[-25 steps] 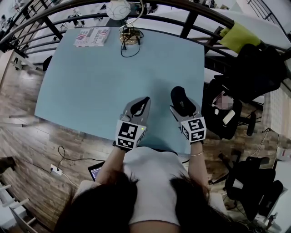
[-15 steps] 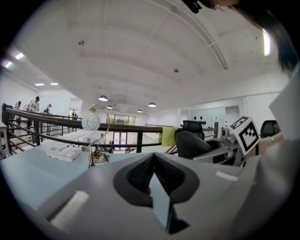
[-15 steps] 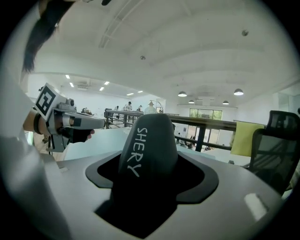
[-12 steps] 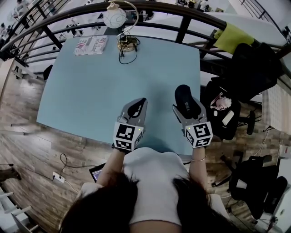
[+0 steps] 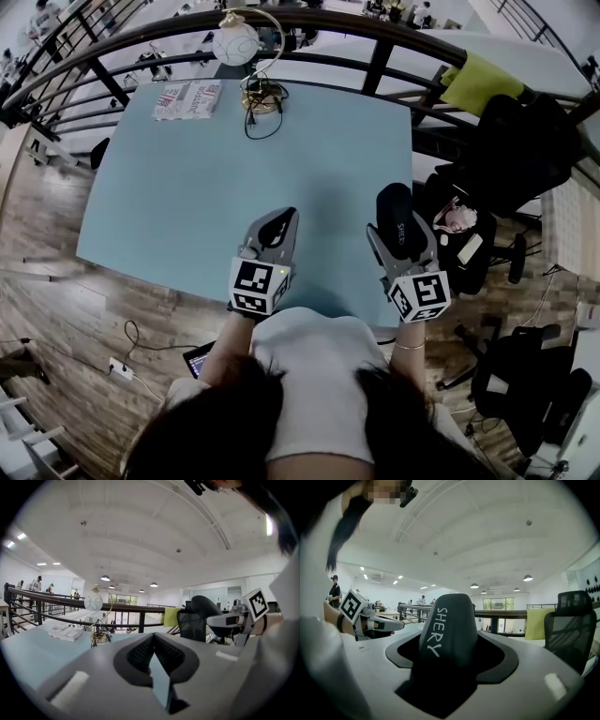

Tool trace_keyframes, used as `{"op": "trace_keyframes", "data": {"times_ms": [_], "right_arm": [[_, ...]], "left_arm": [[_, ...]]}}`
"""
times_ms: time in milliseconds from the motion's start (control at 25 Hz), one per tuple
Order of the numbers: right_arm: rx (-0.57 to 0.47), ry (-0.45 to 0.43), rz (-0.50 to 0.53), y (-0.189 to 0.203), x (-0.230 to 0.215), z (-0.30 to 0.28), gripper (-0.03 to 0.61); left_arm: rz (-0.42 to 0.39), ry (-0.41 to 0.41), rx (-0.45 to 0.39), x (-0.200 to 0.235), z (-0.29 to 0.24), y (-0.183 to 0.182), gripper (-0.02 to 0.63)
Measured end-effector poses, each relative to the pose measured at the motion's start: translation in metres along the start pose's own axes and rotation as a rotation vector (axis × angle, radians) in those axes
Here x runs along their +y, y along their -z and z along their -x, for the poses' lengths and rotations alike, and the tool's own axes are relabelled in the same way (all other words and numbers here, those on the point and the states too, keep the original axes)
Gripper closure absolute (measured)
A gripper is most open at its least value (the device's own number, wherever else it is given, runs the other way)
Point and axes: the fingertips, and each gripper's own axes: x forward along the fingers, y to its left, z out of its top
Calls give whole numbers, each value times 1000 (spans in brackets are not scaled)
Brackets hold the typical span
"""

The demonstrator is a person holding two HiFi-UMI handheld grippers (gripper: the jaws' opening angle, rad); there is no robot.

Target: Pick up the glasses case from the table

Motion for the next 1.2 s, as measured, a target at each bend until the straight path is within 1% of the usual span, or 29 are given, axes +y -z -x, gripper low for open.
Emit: {"op": "trace_keyframes", "data": {"times_ms": [200, 480, 1200], "right_arm": [[-12, 8, -29, 4, -6, 4, 239], [-9, 12, -30, 1, -8, 3, 239], [4, 11, -50, 14, -14, 2, 239]], "left_arm": [[3, 3, 13, 0, -6, 3, 557], [8, 7, 22, 2, -12, 4, 557], [14, -6, 39, 1, -18, 10, 557]]}}
